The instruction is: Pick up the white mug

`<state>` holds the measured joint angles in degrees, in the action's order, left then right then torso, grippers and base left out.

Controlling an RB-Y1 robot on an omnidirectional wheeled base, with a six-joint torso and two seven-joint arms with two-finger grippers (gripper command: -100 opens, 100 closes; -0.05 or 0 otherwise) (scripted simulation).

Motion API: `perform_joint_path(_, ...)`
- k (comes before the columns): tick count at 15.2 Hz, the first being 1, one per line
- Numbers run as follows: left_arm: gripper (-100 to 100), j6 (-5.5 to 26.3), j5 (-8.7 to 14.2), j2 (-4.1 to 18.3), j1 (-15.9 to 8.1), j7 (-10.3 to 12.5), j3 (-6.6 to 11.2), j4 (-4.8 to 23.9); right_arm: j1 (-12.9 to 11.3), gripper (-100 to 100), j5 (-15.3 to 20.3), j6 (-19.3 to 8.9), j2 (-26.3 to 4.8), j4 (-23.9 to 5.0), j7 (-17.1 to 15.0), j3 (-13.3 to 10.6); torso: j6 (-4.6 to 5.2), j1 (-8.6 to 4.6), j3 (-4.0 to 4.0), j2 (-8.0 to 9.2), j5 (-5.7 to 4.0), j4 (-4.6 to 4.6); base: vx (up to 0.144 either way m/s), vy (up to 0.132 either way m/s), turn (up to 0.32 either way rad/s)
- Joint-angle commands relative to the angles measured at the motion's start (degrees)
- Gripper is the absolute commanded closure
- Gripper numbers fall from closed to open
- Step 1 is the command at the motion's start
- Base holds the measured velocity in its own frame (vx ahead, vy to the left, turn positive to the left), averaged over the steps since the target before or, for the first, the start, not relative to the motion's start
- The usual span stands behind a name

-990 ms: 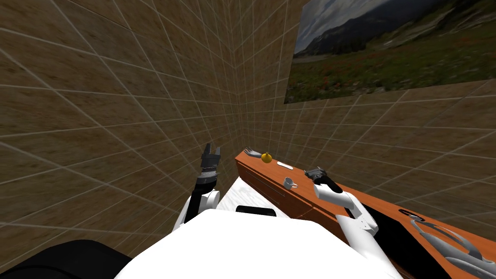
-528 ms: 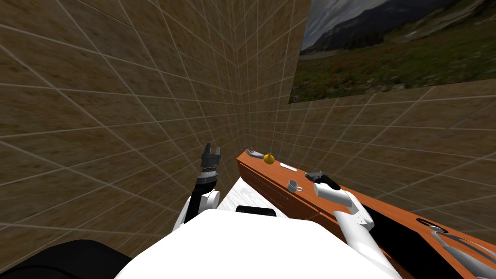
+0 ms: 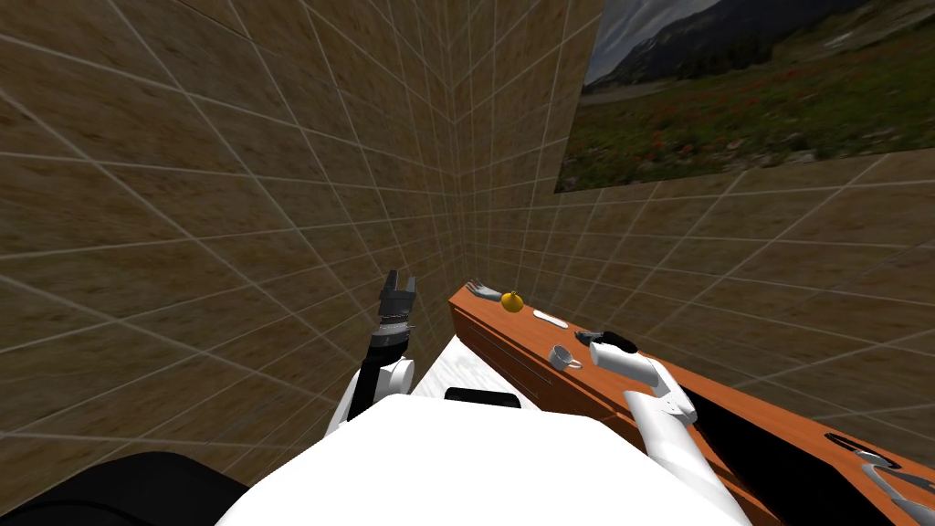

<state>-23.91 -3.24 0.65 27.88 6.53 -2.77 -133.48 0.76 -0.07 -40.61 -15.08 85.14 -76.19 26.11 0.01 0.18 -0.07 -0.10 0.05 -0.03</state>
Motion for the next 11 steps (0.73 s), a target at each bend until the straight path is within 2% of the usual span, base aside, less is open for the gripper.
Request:
perform_joint_path(1, 0, 0.0, 0.0, 0.0, 0.0, 0.0, 0.0, 0.0, -1.4, -100, 0.2, -2.9, 0.3, -2.0, -2.9, 1.1, 0.0, 0.0, 0.0, 0.0, 0.0, 0.0, 0.034, 0.039, 0.044)
perform_joint_path(3, 0, 0.0, 0.0, 0.0, 0.0, 0.0, 0.0, 0.0, -1.4, -100, 0.2, -3.6, 0.3, -2.0, -4.7, 1.1, -0.02, 0.05, -0.01, -0.03, 0.0, 0.0, 0.037, 0.044, 0.042)
perform_joint_path(4, 0, 0.0, 0.0, 0.0, 0.0, 0.0, 0.0, 0.0, -2.6, -100, 0.4, -6.0, 0.6, -3.8, -6.2, 2.1, -0.01, 0.03, -0.01, -0.01, 0.0, 0.0, 0.05, 0.037, 0.047)
perform_joint_path(5, 0, 0.0, 0.0, 0.0, 0.0, 0.0, 0.0, 0.0, -2.6, -100, 0.4, -6.7, 0.6, -3.8, -7.3, 2.1, -0.02, 0.03, -0.02, -0.05, 0.0, -0.01, 0.055, 0.04, 0.048)
perform_joint_path(7, 0, 0.0, 0.0, 0.0, 0.0, 0.0, 0.0, 0.0, -2.6, -100, 0.4, -6.7, 0.6, -3.8, -8.3, 2.1, -0.01, 0.01, -0.02, -0.04, 0.0, -0.01, 0.03, 0.027, 0.011)
perform_joint_path(8, 0, 0.0, 0.0, 0.0, 0.0, 0.0, 0.0, 0.0, -3.7, -100, 0.6, -9.6, 0.9, -5.7, -10.4, 3.0, 0.0, -0.02, 0.0, 0.0, -0.01, 0.0, 0.027, 0.029, 0.041)
perform_joint_path(10, 0, 0.0, 0.0, 0.0, 0.0, 0.0, 0.0, 0.0, -3.7, -100, 0.6, -9.6, 0.9, -5.7, -11.9, 3.0, -0.02, 0.01, 0.0, -0.01, 0.0, 0.0, 0.037, 0.033, 0.035)
perform_joint_path(11, 0, 0.0, 0.0, 0.0, 0.0, 0.0, 0.0, 0.0, -4.9, -100, 0.8, -12.1, 1.2, -7.4, -13.7, 3.9, 0.0, -0.01, 0.0, -0.01, 0.0, 0.0, 0.048, 0.033, 0.037)
